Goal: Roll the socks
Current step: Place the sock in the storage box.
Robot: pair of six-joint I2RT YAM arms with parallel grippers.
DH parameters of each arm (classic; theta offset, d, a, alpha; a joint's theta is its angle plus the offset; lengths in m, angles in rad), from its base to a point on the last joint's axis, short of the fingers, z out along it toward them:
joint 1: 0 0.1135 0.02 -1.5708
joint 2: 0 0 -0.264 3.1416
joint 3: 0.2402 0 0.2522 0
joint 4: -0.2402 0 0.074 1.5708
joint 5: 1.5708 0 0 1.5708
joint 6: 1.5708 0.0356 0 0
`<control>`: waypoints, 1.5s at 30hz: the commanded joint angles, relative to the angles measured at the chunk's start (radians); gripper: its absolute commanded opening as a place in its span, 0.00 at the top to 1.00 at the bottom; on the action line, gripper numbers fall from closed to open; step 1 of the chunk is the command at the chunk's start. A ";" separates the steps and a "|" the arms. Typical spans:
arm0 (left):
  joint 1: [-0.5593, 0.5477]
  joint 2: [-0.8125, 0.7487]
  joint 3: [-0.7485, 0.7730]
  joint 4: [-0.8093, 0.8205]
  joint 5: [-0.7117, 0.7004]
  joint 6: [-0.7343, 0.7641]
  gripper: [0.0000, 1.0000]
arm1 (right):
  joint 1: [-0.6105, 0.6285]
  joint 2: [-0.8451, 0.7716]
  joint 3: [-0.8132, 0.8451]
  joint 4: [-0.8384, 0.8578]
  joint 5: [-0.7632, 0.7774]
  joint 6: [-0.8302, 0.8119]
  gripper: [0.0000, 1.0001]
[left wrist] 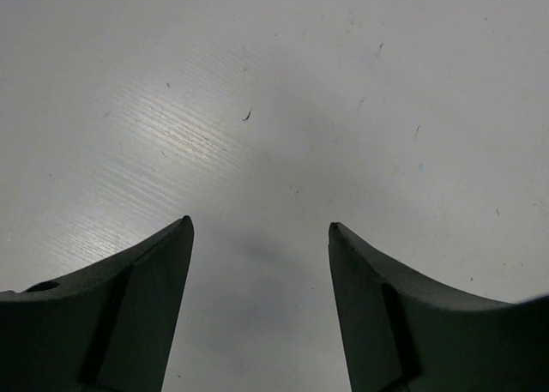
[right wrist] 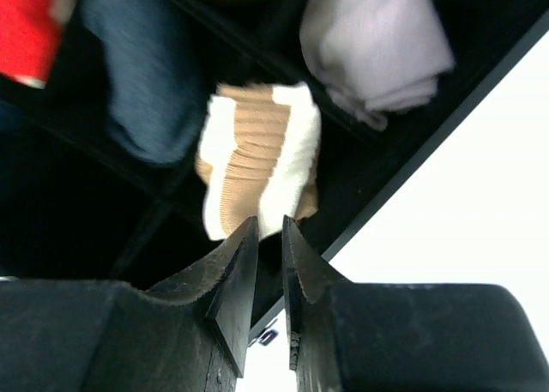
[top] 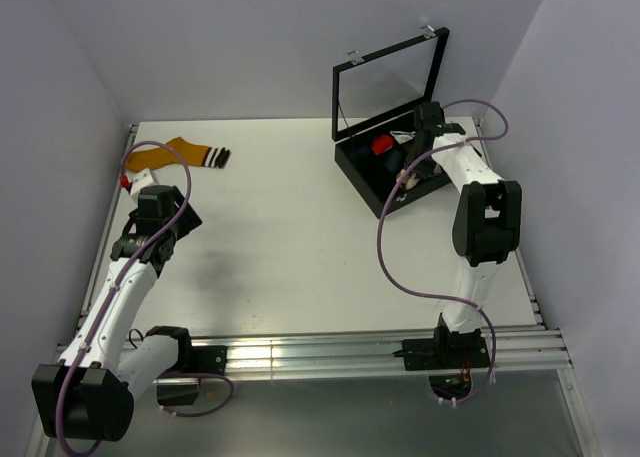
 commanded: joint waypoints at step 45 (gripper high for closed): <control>-0.022 -0.026 -0.005 0.035 0.004 0.027 0.30 | 0.000 0.275 0.195 -0.130 -0.026 -0.028 0.75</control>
